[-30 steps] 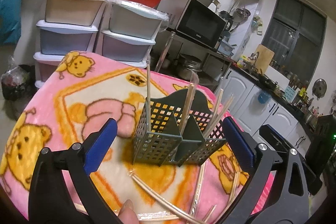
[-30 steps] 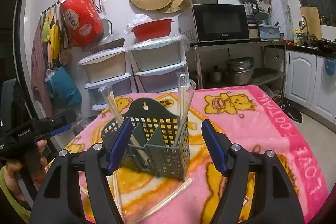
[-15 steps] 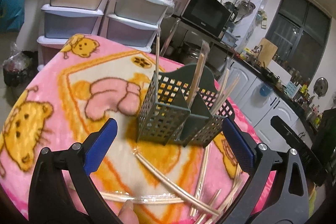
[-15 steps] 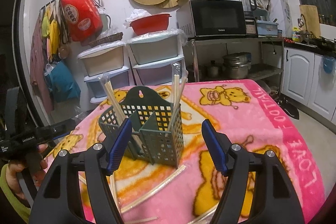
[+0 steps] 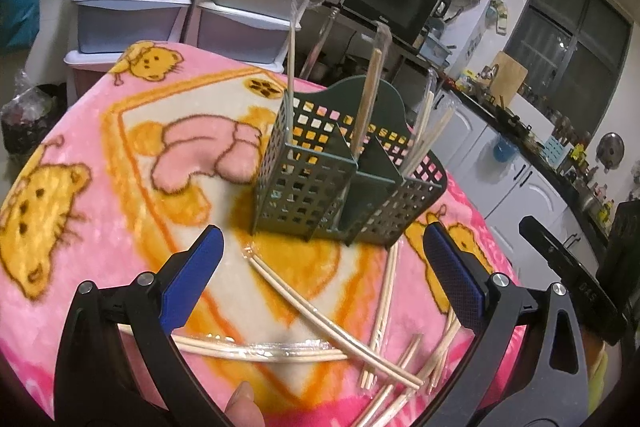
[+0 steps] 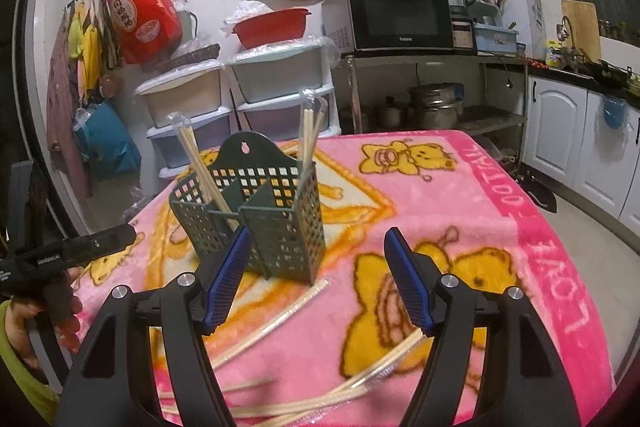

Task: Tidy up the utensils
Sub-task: 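Move the right tool down to wrapped chopsticks beside the caddy while the left tool follows, then close the right gripper on a wrapped chopstick while the left gripper closes on another, then lift the right tool's chopstick over the green caddy while the left tool carries its chopstick there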

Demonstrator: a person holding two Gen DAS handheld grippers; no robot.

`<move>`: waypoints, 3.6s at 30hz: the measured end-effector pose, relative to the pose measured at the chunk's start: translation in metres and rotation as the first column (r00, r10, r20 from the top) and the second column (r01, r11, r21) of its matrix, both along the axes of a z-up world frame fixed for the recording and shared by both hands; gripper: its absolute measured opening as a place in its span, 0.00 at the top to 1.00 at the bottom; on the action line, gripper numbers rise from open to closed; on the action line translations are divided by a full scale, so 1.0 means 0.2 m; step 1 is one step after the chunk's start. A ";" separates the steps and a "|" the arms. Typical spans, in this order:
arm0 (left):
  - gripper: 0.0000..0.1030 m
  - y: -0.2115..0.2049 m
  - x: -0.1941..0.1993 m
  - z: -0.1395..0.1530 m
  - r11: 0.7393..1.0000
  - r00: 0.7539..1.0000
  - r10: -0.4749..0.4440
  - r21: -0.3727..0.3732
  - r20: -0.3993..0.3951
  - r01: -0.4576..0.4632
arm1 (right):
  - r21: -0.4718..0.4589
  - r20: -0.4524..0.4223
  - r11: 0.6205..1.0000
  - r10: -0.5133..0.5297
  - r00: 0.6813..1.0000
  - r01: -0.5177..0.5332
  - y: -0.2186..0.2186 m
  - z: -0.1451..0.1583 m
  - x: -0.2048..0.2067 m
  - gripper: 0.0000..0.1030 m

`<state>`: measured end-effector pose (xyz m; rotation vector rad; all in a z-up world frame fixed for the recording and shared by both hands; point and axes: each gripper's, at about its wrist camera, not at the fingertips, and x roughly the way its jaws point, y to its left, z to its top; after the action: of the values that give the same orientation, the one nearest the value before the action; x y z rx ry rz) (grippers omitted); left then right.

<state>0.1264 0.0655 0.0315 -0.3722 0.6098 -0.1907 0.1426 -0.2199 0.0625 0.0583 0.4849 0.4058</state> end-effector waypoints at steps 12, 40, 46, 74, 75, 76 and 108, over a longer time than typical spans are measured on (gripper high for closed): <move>0.11 -0.07 0.01 -0.07 0.999 0.998 -0.034 0.023 -0.049 0.036 | -0.035 -0.057 0.999 0.007 0.998 -0.009 0.01 -0.10 -0.04 0.36; 0.11 -0.08 0.16 -0.29 0.999 0.973 -0.048 0.012 -0.228 0.052 | -0.074 -0.192 0.997 0.013 0.981 -0.027 -0.02 -0.31 -0.09 0.36; 0.11 -0.06 0.24 -0.31 0.999 0.967 -0.029 0.015 -0.253 0.034 | -0.066 -0.223 0.998 -0.002 0.975 -0.013 -0.05 -0.35 -0.09 0.36; 0.74 0.07 0.39 -0.41 0.986 0.937 0.146 0.122 -0.318 -0.112 | 0.014 -0.398 1.000 -0.016 0.917 0.023 -0.14 -0.53 0.00 0.61; 0.77 0.07 0.39 -0.41 0.986 0.937 0.148 0.127 -0.317 -0.113 | 0.018 -0.400 1.000 -0.016 0.917 0.026 -0.14 -0.53 0.00 0.62; 0.78 0.07 0.39 -0.41 0.985 0.938 0.147 0.133 -0.314 -0.110 | 0.020 -0.401 0.999 -0.016 0.916 0.027 -0.14 -0.53 0.00 0.63; 0.95 -0.06 0.20 0.07 1.000 0.999 -0.021 0.015 -0.043 0.022 | 0.141 -0.207 0.985 0.123 0.971 -0.095 -0.03 -0.10 -0.05 0.94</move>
<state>0.1669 0.0542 0.0455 -0.3558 0.6573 -0.1989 0.1335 -0.2253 0.0425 0.2043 0.6770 0.5425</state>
